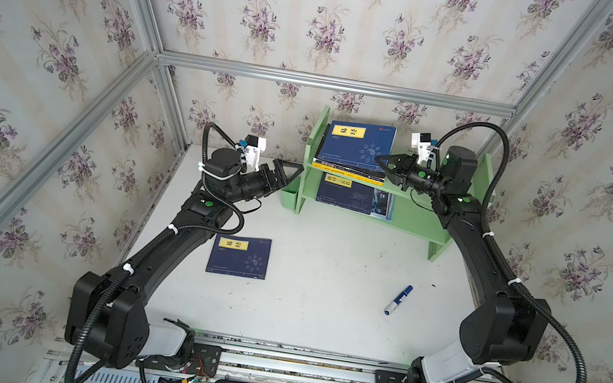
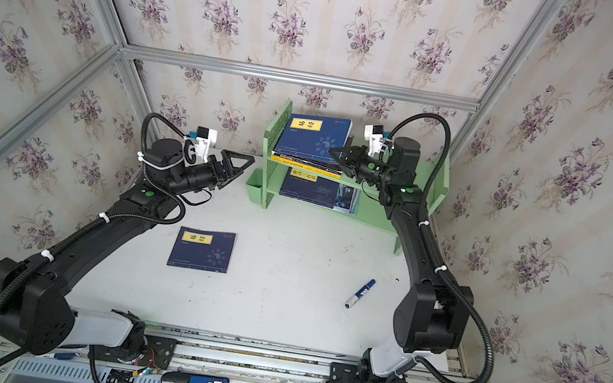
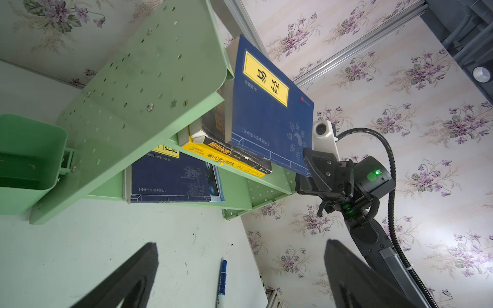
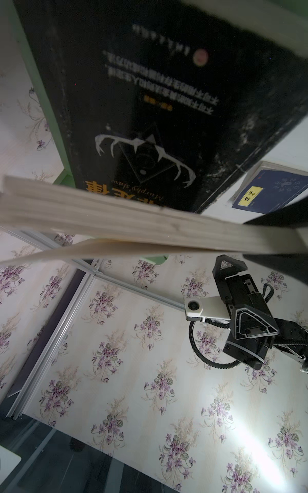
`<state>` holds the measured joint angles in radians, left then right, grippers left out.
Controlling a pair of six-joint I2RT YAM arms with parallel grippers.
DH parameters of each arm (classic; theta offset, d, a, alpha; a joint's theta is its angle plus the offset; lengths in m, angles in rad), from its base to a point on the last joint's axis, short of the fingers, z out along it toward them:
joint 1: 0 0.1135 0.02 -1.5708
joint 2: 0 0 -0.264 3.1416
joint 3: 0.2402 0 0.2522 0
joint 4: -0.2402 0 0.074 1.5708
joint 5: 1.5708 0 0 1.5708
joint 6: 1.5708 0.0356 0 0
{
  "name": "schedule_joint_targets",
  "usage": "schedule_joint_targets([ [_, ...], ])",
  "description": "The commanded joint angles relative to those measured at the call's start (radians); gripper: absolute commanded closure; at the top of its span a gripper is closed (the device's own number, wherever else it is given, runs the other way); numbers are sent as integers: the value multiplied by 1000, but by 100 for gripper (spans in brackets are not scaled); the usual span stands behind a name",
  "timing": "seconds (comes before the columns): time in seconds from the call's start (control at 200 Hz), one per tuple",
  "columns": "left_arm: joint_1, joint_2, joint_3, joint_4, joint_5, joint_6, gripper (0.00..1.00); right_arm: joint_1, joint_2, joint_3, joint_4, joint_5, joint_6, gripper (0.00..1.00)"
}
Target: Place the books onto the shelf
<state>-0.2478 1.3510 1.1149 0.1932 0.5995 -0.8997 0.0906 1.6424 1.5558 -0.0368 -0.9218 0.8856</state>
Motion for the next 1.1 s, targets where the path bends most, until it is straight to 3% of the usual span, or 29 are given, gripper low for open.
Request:
schedule_joint_targets([
  [0.0, 2, 11, 6, 4, 24, 19, 1, -1, 25, 42, 32, -31, -17, 92],
  [0.475, 2, 61, 31, -6, 31, 27, 1, -3, 132, 139, -22, -68, -31, 92],
  [1.094, -37, 258, 212, 7, -20, -52, 1, -25, 148, 133, -67, -60, -59, 93],
])
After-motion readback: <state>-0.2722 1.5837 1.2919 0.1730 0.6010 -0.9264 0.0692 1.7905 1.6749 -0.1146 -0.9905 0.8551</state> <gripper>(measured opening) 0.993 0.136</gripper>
